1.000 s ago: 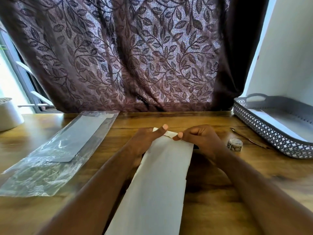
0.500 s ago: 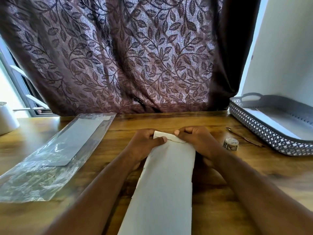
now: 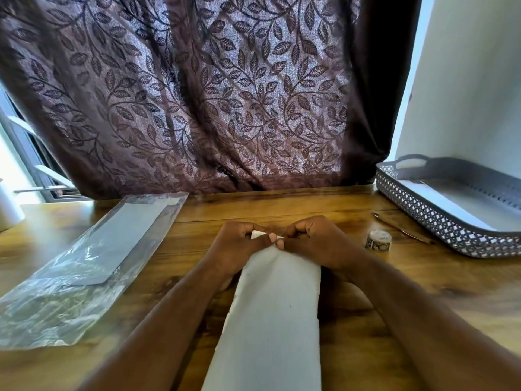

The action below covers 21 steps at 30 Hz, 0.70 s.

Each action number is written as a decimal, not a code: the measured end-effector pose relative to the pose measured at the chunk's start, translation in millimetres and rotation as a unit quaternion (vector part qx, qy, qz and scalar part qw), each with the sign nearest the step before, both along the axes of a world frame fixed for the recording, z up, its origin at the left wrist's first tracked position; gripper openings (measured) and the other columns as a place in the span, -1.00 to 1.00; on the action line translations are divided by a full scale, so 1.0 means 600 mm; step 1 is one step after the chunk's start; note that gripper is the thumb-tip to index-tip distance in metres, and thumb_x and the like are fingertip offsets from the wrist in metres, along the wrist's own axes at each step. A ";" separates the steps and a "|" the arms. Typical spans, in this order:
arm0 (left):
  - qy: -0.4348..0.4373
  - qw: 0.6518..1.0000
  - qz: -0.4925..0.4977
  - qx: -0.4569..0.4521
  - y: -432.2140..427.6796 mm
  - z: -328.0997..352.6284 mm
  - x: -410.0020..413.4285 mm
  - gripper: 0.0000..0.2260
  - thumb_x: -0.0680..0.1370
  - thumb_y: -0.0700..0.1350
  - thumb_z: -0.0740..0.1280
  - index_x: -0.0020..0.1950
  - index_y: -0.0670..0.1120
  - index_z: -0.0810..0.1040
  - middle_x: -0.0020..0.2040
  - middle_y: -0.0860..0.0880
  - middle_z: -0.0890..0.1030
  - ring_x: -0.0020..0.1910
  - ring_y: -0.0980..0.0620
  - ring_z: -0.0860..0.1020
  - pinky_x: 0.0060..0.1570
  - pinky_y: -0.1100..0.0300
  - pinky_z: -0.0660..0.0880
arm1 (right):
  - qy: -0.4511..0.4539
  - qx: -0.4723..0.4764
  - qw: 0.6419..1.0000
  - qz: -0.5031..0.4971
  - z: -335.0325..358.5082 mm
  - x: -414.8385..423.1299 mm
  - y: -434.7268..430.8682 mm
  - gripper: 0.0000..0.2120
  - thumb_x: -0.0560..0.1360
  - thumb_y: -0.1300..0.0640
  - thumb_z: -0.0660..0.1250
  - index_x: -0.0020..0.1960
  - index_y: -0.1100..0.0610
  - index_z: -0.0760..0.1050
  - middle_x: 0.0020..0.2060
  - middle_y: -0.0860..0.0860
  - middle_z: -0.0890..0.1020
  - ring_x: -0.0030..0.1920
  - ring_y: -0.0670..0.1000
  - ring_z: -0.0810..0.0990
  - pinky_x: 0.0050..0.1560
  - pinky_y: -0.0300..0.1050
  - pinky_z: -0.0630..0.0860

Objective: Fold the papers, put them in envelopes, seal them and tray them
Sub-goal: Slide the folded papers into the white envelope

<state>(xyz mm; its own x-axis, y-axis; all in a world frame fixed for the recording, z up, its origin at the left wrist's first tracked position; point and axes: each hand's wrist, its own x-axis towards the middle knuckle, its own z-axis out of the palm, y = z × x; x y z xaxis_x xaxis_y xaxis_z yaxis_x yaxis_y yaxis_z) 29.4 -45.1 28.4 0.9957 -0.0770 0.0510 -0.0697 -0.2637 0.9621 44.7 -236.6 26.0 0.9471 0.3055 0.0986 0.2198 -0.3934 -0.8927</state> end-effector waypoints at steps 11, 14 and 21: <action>0.009 0.999 0.032 0.039 0.024 0.007 0.015 -0.93 0.50 -0.13 0.49 -0.08 -0.11 0.73 -0.17 -0.04 0.74 -0.15 -0.07 0.70 -0.03 -0.02 0.66 | 0.191 0.129 0.973 -0.011 0.005 0.007 -0.020 -0.83 0.54 0.27 0.41 0.12 0.28 0.67 0.03 0.16 0.73 0.11 0.18 0.69 0.10 0.12 0.66; 0.037 0.999 0.027 -0.007 0.027 0.009 0.013 -0.91 0.57 -0.18 0.40 -0.02 -0.15 0.71 -0.12 -0.12 0.74 -0.14 -0.09 0.69 0.02 -0.04 0.65 | 0.200 0.142 0.969 -0.025 0.003 0.007 -0.026 -0.84 0.55 0.30 0.39 0.10 0.29 0.66 0.00 0.14 0.74 0.02 0.12 0.72 -0.09 0.02 0.68; 0.148 0.984 -0.053 -0.087 0.021 0.016 -0.009 -0.82 0.62 -0.06 0.34 0.18 -0.06 0.62 0.03 -0.05 0.73 0.01 -0.09 0.71 0.10 -0.06 0.61 | 0.156 0.243 0.948 -0.137 0.021 0.011 -0.039 -0.91 0.55 0.39 0.33 -0.04 0.35 0.62 -0.14 0.20 0.72 -0.17 0.09 0.72 -0.24 -0.03 0.68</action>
